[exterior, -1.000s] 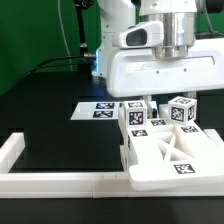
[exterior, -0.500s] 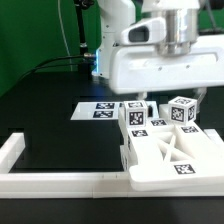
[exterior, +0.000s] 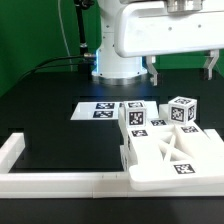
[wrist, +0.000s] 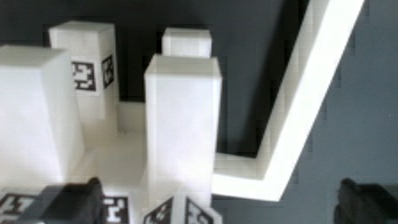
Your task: Assemble chair
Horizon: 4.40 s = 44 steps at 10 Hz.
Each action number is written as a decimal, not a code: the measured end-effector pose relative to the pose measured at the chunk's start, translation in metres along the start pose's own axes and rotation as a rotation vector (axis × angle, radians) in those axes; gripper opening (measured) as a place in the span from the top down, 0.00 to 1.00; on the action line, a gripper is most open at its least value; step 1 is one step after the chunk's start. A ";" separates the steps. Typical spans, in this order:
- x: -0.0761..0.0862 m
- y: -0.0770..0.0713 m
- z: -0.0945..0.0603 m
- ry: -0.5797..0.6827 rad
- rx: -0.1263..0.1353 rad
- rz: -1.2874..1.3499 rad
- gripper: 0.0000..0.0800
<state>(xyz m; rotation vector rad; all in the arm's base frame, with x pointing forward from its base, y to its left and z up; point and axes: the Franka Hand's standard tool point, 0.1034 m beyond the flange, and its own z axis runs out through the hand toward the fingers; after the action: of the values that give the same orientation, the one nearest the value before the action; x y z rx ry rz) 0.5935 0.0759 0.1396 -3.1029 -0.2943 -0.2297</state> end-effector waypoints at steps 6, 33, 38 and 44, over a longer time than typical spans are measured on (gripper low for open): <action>0.045 0.005 0.022 -0.046 -0.013 -0.074 0.19; 0.041 0.013 0.024 -0.008 -0.018 0.272 0.19; 0.043 0.007 0.025 -0.011 -0.043 -0.333 0.19; 0.040 0.009 0.028 -0.046 -0.071 -0.708 0.19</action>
Offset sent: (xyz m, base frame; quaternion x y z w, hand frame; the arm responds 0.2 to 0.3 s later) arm 0.0299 0.0084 -0.0082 0.0055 -0.0642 -0.0469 0.9968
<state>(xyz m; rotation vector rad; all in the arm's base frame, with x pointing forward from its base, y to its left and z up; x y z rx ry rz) 0.6384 0.0758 0.1175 -2.9290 -1.3993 -0.1719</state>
